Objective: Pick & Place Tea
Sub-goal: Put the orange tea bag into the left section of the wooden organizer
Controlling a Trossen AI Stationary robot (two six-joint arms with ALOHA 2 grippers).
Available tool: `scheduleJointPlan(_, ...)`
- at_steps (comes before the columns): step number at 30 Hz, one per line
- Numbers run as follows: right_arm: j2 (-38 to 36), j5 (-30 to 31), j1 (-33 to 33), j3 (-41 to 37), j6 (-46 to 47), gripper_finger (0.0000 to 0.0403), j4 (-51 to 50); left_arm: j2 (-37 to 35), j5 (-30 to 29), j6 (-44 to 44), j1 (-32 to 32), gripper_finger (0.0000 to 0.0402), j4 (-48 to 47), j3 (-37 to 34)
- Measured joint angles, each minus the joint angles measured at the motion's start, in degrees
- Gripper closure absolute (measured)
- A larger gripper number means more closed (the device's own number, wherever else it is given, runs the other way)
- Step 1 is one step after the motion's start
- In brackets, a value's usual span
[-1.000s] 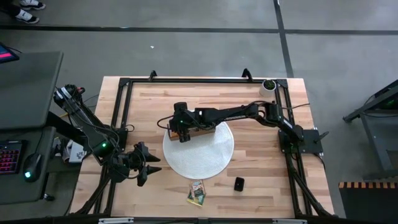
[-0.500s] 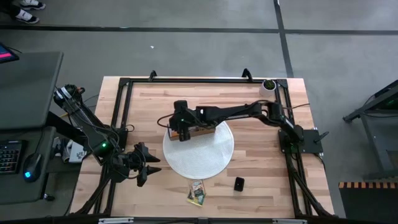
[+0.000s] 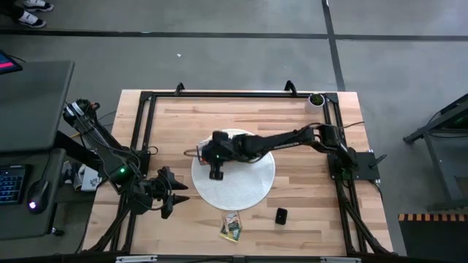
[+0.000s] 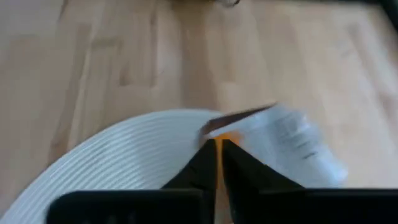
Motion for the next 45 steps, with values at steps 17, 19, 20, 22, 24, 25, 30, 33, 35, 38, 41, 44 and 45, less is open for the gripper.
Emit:
scheduleJointPlan(17, 0.09, 4.36, 0.44, -8.57, 11.89, 0.0402, 12.11, -0.01, -0.27, 0.04, 0.0, 0.0202, -0.2, -0.01)
scheduleJointPlan(19, 0.09, 4.27, 0.35, -8.57, 11.88, 0.0402, 13.05, -0.01, -0.28, 0.04, -0.02, 0.0202, -0.18, -0.01)
scheduleJointPlan(20, 0.09, 3.81, 0.35, -8.57, 11.89, 0.0402, 13.49, -0.01, -0.3, 0.04, -0.02, 0.0202, -0.18, -0.01)
scheduleJointPlan(22, 0.09, 1.95, 0.45, -8.57, 11.89, 0.0402, 14.49, -0.01, -0.34, 0.04, -0.02, 0.0202, -0.18, 0.01)
scheduleJointPlan(24, 0.43, 0.7, 0.76, -8.57, 11.98, 0.0402, 15.79, 0.0, -0.34, 0.04, -0.01, 0.0202, -0.24, -0.01)
scheduleJointPlan(25, 0.52, -0.01, 0.96, -8.57, 12.05, 0.0402, 16.12, -0.01, -0.34, 0.04, -0.01, 0.0202, -0.35, 0.0)
scheduleJointPlan(30, 0.63, 0.32, 1.34, -8.57, 12.06, 0.0402, 16.88, 0.01, -0.32, 0.04, -0.02, 0.0202, -0.49, 0.01)
scheduleJointPlan(33, 0.67, -1.06, 0.99, -8.57, 12.67, 0.0403, 16.8, -0.01, -0.32, 0.04, 0.0, 0.0202, -0.55, 0.01)
scheduleJointPlan(35, 1.22, -3.21, 0.57, -8.48, 13.58, 0.0403, 17.43, 0.0, -0.33, 0.04, -0.01, 0.0202, -0.53, -0.01)
scheduleJointPlan(38, 2.61, -3.88, 0.36, -8.5, 14.85, 0.0403, 17.14, -0.01, -0.32, 0.04, -0.02, 0.0202, -0.55, -0.01)
scheduleJointPlan(41, 3.28, -2.35, 0.36, -8.62, 14.9, 0.0403, 16.96, -0.01, -0.31, 0.04, -0.02, 0.0202, -0.59, 0.01)
scheduleJointPlan(44, 3.32, -2.18, -0.06, -8.57, 15.57, 0.0403, 17.44, 0.0, -0.22, -0.03, -0.02, 0.0202, -0.68, 0.0)
scheduleJointPlan(45, 3.32, -2.2, -0.3, -8.57, 15.81, 0.0403, 17.46, -0.01, -0.14, -0.09, -0.01, 0.0202, -0.62, 0.01)
